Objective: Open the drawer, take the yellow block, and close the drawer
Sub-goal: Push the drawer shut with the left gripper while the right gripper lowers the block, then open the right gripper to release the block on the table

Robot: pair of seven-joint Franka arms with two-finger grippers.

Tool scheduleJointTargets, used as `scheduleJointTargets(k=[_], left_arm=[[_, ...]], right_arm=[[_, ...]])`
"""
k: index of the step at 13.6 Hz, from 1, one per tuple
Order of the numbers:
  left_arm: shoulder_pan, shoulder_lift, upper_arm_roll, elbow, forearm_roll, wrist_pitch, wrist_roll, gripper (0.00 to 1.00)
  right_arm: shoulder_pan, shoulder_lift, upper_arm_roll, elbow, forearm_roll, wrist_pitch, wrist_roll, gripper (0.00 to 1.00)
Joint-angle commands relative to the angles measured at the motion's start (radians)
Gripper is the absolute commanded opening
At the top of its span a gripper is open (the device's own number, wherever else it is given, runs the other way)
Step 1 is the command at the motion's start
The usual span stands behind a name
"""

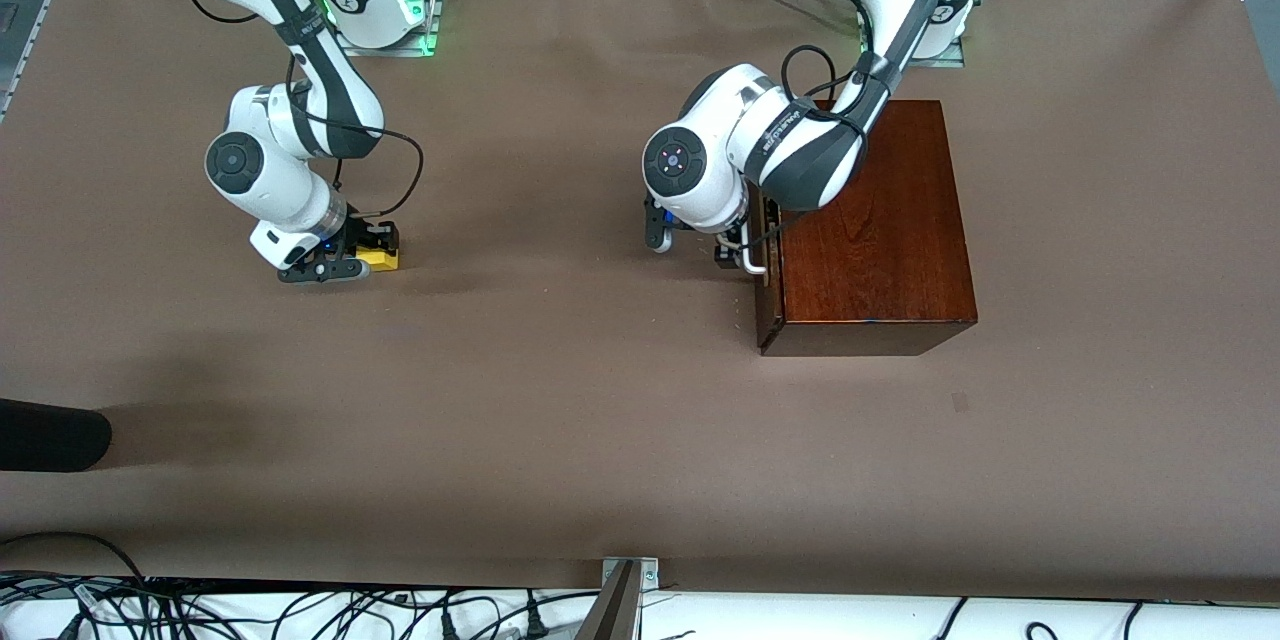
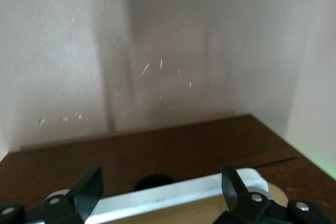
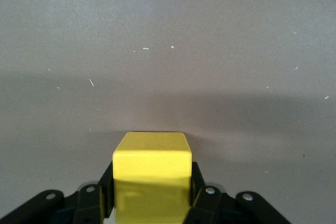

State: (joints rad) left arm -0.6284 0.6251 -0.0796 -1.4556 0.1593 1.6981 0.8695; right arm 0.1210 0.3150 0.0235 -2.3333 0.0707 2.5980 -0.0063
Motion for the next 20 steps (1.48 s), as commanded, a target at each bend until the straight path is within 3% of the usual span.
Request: scheduleJointTargets(k=[1,3,4,8,12,16,20], left_arm=[[-0.001,-0.012,0.001,0.018,0.039,-0.037,0.019,1.00],[-0.001,-0.015,0.001,0.024,0.039,-0.034,0.019,1.00],[0.001,-0.024,0.001,0.034,0.033,-0.034,0.017,1.00],[0.010,-0.135,0.003,0.037,0.029,-0.034,0.016,1.00],[0.162,-0.237,-0.003,0.105,0.025,-0.057,0.032,1.00],[0.263,-0.249,0.032,0.265,0.028,-0.208,0.020,1.00],[0.351,-0.271,0.101,0.270,0.017,-0.245,-0.145,1.00]], right_arm=[[-0.011,0.001,0.009,-0.015,0.009,0.025,0.005,0.15],[-0.011,0.004,0.009,-0.011,0.009,0.039,0.005,0.87],[-0.011,-0.011,0.009,-0.006,0.009,0.033,0.003,1.00],[-0.011,-0.123,0.018,0.047,0.003,-0.088,-0.003,1.00],[-0.009,-0.152,0.036,0.254,-0.002,-0.335,-0.014,1.00],[-0.009,-0.157,0.035,0.474,-0.023,-0.596,-0.066,1.00],[-0.008,-0.256,0.032,0.565,-0.054,-0.815,-0.066,1.00]])
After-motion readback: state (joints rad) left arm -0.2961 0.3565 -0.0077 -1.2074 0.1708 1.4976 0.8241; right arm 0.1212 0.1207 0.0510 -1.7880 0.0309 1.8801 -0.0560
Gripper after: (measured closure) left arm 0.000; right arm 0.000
